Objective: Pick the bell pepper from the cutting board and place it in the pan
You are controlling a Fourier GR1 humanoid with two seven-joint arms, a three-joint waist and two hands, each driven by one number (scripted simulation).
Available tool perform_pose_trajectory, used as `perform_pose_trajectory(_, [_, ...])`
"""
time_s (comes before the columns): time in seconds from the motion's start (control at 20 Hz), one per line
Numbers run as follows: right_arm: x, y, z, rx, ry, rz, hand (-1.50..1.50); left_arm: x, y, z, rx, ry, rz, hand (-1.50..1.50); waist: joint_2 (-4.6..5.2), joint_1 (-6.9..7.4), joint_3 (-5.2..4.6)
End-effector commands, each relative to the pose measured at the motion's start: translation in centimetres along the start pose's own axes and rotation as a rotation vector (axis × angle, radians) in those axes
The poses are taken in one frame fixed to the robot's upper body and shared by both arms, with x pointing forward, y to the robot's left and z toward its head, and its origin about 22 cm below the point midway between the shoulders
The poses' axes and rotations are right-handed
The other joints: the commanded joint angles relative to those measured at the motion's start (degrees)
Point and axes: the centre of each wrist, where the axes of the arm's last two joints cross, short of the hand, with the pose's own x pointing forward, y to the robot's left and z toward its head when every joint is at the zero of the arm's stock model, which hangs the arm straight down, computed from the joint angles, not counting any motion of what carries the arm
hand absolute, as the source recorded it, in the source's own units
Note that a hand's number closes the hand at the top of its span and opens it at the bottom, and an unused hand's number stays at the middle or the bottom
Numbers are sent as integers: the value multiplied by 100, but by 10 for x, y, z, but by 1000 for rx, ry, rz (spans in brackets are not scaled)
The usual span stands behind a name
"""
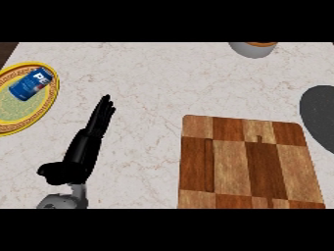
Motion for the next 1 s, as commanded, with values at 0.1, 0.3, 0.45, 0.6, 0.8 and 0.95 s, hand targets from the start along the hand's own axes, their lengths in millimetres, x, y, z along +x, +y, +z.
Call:
perform_pose_trajectory(0.1, [-6, 16, 2, 294, 62, -90, -150, 0, -3, 1, -29, -2, 7, 0, 36, 119, 24])
perform_pose_trajectory(0.3, [-1, 18, 0, 257, 6, -175, -150, -3, -8, 1, -8, -4, 11, 0, 24, 59, 19])
perform_pose_trajectory(0.45, [5, 11, -7, 114, -41, -319, -150, 4, -2, 3, 0, -10, 7, 0, 0, 32, 25])
perform_pose_trajectory(0.6, [6, 4, -12, 44, -67, -409, -150, -4, -10, 2, 1, -4, -1, 0, -25, -56, 11])
perform_pose_trajectory(0.8, [-25, -3, -6, 46, -8, -539, -150, -4, 13, 11, 16, -6, -15, 0, -53, -101, 3])
perform_pose_trajectory(0.95, [-32, -26, -19, 85, -26, -633, -150, 0, 8, 15, 15, 15, 5, 0, -63, -113, 0])
